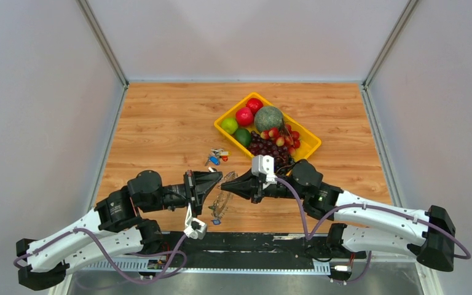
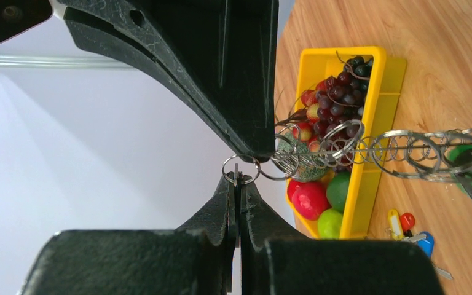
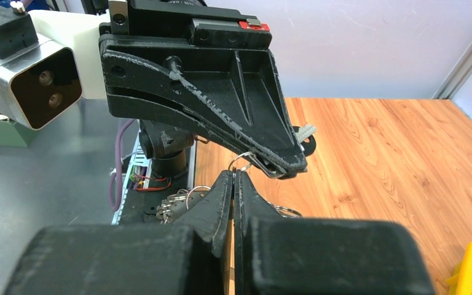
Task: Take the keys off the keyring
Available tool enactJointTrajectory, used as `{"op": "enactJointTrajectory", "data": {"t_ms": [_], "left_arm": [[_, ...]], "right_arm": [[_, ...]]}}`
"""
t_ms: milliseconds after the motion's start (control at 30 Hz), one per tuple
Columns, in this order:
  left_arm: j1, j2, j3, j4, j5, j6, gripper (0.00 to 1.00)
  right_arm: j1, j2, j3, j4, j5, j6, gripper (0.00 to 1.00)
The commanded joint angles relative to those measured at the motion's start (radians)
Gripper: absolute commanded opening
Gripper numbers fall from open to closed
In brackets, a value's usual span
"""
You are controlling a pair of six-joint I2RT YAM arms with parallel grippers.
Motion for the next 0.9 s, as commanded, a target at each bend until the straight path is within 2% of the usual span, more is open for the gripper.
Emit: {"op": "enactJointTrajectory", "data": {"t_ms": [0,333,533,733,867], "left_arm": [[-0.001,-0.018,0.032,0.054,0.019,-0.011,0.00],[-0.001,-0.030,0.031,0.055,0.027,-0.006,0.00],[-0.002,-0.032,0.034,0.054,0.031,-0.003,0.00],[-0.001,-0.032,0.036,0.053,0.036,0.000,0.00],[-0.001,-0.032,0.035,0.052,0.038,0.007,0.00]], "right_arm": [[0.009,-0.061,-0.029,0.036,0.051,0.000,0.00],[0.007,-0.089,-0.091,0.078,0.181,0.044,0.00],[0.000,-0.051,-0.099,0.072,0.192,0.050,0.00],[-0.014,0.010,-0.100,0.073,0.210,0.143,0.00],[-0.043,0.032,-0.101,0.105,0.188,0.269,0.00]]}}
